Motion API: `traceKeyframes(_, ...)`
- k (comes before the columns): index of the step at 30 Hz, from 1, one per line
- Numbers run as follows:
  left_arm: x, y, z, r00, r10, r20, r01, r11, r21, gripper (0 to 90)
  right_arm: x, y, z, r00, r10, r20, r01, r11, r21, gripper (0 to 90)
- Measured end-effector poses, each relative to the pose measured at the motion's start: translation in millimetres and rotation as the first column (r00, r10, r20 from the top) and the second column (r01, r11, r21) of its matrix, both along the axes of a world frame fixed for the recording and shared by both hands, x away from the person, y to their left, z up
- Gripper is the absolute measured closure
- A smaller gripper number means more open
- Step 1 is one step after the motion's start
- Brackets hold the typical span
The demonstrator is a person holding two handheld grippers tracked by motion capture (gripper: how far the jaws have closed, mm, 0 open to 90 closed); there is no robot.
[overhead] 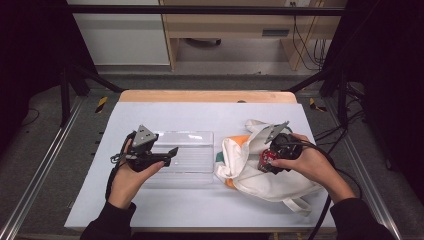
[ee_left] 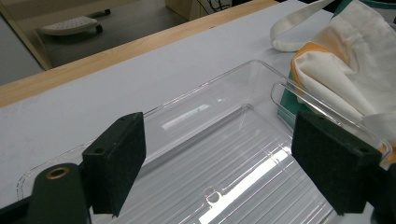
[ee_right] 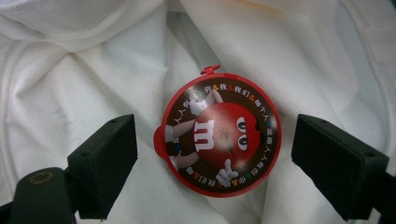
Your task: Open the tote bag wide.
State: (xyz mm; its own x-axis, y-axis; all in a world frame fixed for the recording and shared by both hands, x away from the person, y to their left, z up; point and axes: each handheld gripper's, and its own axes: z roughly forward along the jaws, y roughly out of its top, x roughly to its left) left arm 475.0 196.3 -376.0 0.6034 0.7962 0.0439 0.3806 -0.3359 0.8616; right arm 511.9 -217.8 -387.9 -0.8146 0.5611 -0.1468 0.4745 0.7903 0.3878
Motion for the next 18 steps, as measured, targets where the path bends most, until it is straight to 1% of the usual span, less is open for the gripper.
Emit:
traceKeyframes(1,-0.1,0.0,0.0,1.0,0.0,0.0,0.0,1.0,-0.001,18.1,0.2,0.6,-1.4,1.0,-0.007,-0.002,0.007,1.0,0.003,14.9)
traceKeyframes(2,0.0,0.1,0.1,1.0,0.0,0.001,0.0,1.0,0.001,18.1,1.3,0.5,-2.3,1.0,0.001,-0.004,-0.001,1.0,0.0,14.9)
traceKeyframes(6,0.0,-0.2,-0.3,1.0,0.005,0.004,-0.005,1.0,0.003,18.1,3.8,1.7,-4.9,0.9999,-0.008,-0.014,0.008,1.0,-0.005,14.9)
traceKeyframes(12,0.2,-0.3,-0.8,1.0,0.004,0.002,-0.004,1.0,0.008,18.1,7.7,2.4,-8.9,0.9996,0.001,-0.027,-0.001,1.0,-0.011,14.9)
traceKeyframes(18,0.3,-0.7,-1.2,1.0,0.003,0.002,-0.003,0.9999,0.01,18.2,9.9,2.9,-12.6,0.9989,0.007,-0.047,-0.008,1.0,-0.03,16.2)
